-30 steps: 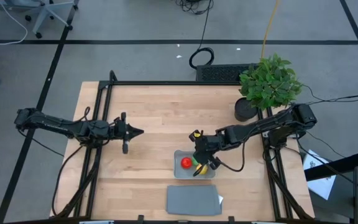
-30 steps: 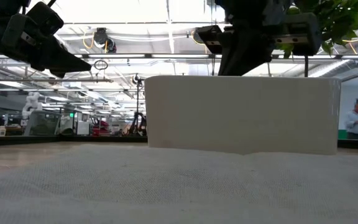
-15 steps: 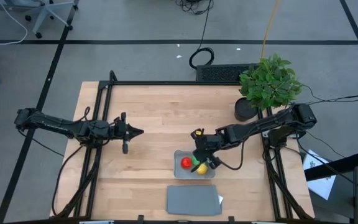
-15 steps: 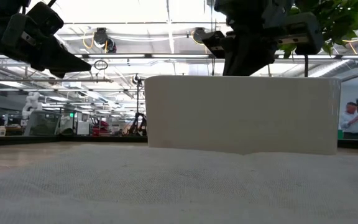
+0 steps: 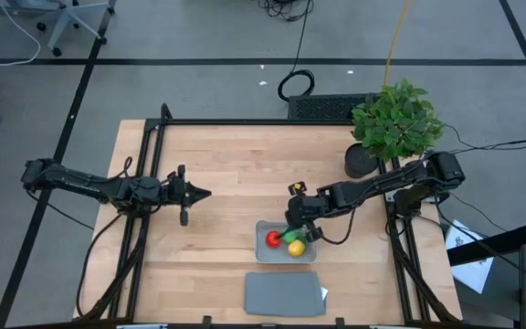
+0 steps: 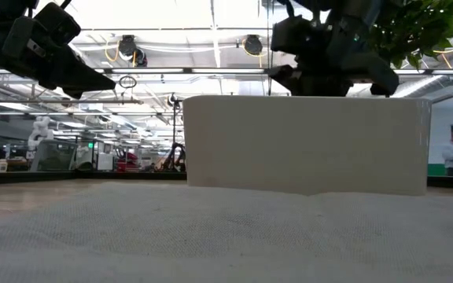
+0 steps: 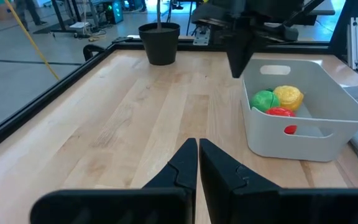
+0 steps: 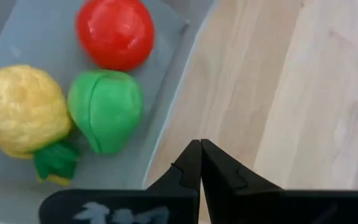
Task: Pick and placing Produce into tupperware
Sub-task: Return to Home Position
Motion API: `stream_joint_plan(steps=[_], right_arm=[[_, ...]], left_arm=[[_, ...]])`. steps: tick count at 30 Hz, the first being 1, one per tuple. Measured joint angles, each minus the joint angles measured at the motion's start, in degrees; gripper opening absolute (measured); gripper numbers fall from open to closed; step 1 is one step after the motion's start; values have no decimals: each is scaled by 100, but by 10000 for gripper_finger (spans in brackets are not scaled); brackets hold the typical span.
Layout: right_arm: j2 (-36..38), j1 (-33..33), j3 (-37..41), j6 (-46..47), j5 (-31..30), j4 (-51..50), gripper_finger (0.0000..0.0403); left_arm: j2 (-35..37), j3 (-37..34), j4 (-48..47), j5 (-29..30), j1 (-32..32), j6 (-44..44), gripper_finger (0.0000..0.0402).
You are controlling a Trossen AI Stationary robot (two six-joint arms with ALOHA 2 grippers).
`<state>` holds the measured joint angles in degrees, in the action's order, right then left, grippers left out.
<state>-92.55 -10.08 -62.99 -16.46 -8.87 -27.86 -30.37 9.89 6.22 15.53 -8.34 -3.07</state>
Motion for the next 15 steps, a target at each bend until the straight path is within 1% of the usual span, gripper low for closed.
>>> stream_joint_plan(steps=[5,10,15], right_arm=[[0,32,1,371,-23,-242,0],[0,25,1,465,-1,-636,0],[0,25,1,525,11,-673,0]], left_arm=[[0,0,0,0,0,15,21],[1,0,0,0,0,31,21],[1,0,0,0,0,31,21]])
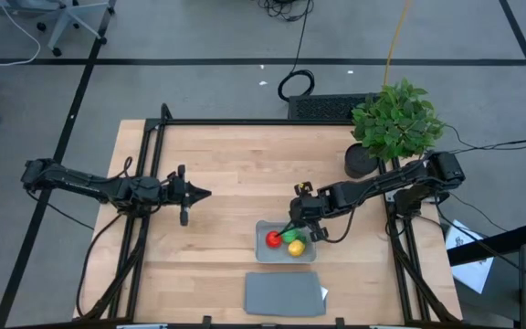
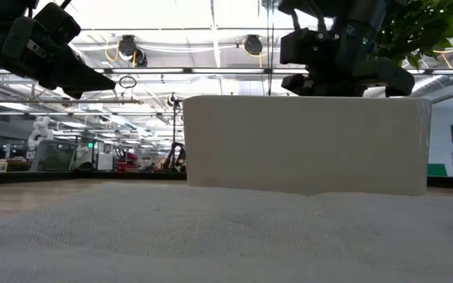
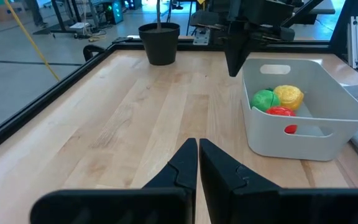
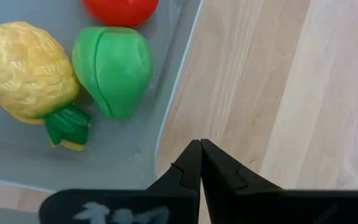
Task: Pick and placing Produce into tupperware
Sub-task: Return to Home Position
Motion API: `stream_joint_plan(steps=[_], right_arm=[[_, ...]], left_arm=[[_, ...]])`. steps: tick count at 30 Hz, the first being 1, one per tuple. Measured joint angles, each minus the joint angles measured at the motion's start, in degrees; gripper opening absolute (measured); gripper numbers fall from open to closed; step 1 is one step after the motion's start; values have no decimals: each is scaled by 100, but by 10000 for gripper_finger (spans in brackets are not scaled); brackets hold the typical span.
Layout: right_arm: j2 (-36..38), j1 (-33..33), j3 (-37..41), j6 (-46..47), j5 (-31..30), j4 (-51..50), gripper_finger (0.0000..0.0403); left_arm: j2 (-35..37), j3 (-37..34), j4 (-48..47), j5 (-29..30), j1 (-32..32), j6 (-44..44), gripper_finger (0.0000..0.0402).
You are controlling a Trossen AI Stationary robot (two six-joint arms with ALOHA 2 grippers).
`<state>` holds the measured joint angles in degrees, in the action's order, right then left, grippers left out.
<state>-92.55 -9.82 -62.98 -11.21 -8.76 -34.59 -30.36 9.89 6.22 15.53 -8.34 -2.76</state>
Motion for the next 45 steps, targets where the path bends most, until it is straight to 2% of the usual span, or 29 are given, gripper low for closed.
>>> stream_joint_plan(steps=[3,13,24,28,35,45], right_arm=[[0,0,0,13,296,-92,0],[0,-83,0,181,447,-99,0],[0,-49,0,160,399,69,0],[0,49,0,-2,146,354,0],[3,279,0,-186,133,688,0],[502,210,0,-306,130,886,0]], left_arm=[[-1,0,-1,0,0,0,21],[-1,0,-2,0,0,-3,21],[1,0,-11,-2,0,-93,21],[-1,0,-7,-11,0,-83,21],[1,0,-7,-11,0,-87,21],[-1,0,40,-2,4,79,21]])
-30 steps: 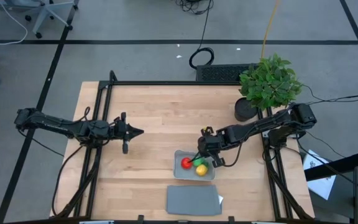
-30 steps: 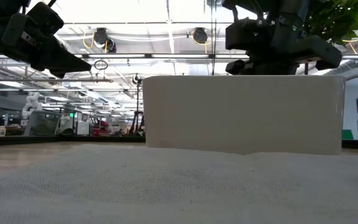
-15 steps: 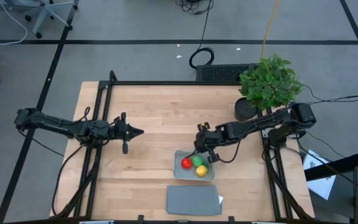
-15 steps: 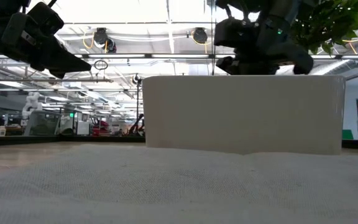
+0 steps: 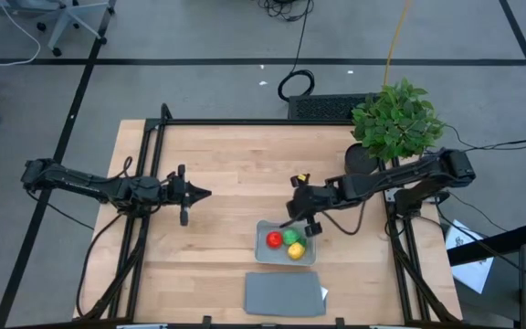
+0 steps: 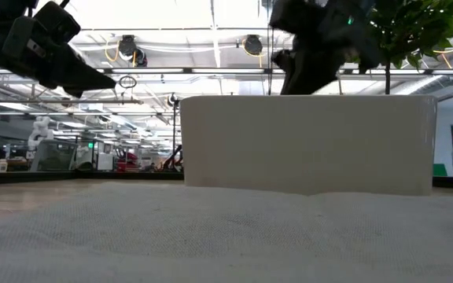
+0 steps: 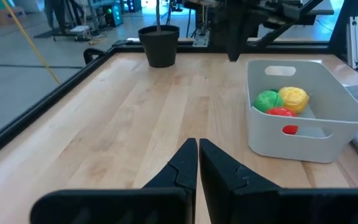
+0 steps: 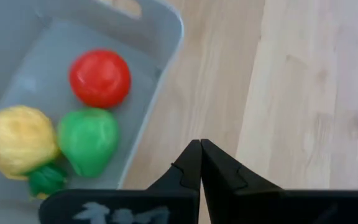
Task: Pick and placing Produce into tupperware
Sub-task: Return to Home Position
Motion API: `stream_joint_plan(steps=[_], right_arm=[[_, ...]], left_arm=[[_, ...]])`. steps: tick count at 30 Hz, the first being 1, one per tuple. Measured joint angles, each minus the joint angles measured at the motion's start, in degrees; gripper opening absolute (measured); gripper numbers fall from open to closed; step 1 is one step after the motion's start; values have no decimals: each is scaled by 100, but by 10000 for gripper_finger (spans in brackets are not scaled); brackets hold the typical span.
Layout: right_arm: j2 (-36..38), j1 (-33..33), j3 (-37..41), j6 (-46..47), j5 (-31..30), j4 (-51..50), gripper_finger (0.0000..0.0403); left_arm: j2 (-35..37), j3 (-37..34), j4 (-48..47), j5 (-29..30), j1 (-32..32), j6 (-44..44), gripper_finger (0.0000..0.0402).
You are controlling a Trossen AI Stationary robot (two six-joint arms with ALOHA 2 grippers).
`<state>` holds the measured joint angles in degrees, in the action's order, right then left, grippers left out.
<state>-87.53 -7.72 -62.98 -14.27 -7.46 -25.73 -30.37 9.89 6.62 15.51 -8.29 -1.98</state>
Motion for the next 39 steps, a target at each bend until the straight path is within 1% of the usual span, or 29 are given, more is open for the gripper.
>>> stream_joint_plan(steps=[8,13,20,24,30,39], right_arm=[[490,-77,-2,159,-1,23,0],[697,-258,-2,160,2,43,0],[1322,-478,-2,348,2,133,0],[1621,-537,-2,508,-1,135,0],[1771,-619,-2,589,-10,71,0],[2013,-634,-2,536,-27,165,0]], left_arm=[[1,0,78,0,0,77,21],[2,0,98,0,0,78,21],[7,0,215,7,0,220,21],[9,0,397,118,0,339,21],[-55,0,397,120,0,-18,21],[-102,2,399,116,0,56,21]])
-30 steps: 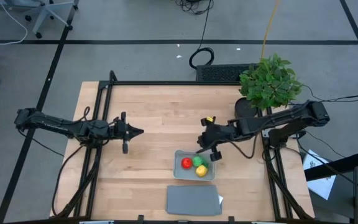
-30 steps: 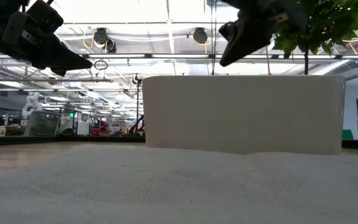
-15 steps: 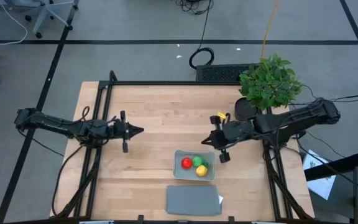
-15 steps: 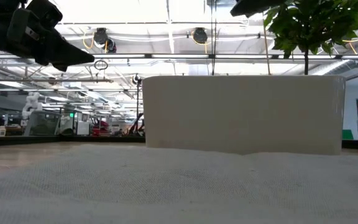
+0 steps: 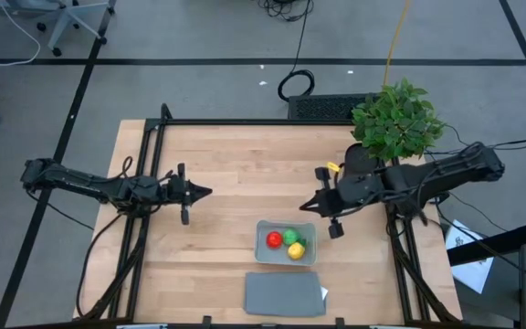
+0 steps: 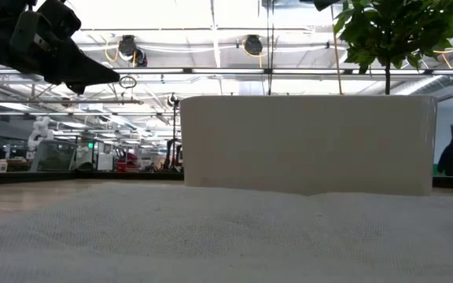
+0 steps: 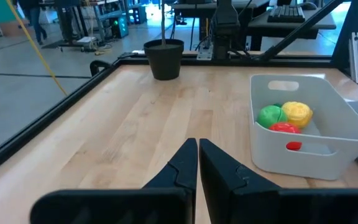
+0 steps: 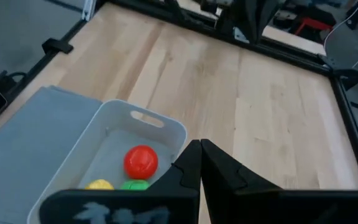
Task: Pick and placing Produce into tupperware
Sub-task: Return to Home Position
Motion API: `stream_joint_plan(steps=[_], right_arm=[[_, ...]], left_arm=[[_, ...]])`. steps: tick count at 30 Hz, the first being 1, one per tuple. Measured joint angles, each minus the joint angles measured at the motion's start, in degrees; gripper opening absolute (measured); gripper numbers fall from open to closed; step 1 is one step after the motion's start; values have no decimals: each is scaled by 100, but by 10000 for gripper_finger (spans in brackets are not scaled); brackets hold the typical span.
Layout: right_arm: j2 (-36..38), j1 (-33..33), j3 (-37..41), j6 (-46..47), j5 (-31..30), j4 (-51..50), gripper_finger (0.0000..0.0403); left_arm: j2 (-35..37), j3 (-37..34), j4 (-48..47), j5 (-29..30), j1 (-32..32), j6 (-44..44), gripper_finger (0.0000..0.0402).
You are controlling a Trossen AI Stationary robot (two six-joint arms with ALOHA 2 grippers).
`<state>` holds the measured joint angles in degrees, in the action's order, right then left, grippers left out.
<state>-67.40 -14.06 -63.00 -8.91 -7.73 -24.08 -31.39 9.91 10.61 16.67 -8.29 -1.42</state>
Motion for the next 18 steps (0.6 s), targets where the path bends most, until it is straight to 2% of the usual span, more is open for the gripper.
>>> stream_joint_plan(steps=[9,12,18], right_arm=[[484,-254,0,73,-19,264,0],[534,-362,0,72,-295,263,0],[667,-503,0,45,-402,171,0]], left_arm=[[-1,0,17,0,0,114,21],[1,0,17,0,0,115,21],[1,0,165,0,-19,242,21]])
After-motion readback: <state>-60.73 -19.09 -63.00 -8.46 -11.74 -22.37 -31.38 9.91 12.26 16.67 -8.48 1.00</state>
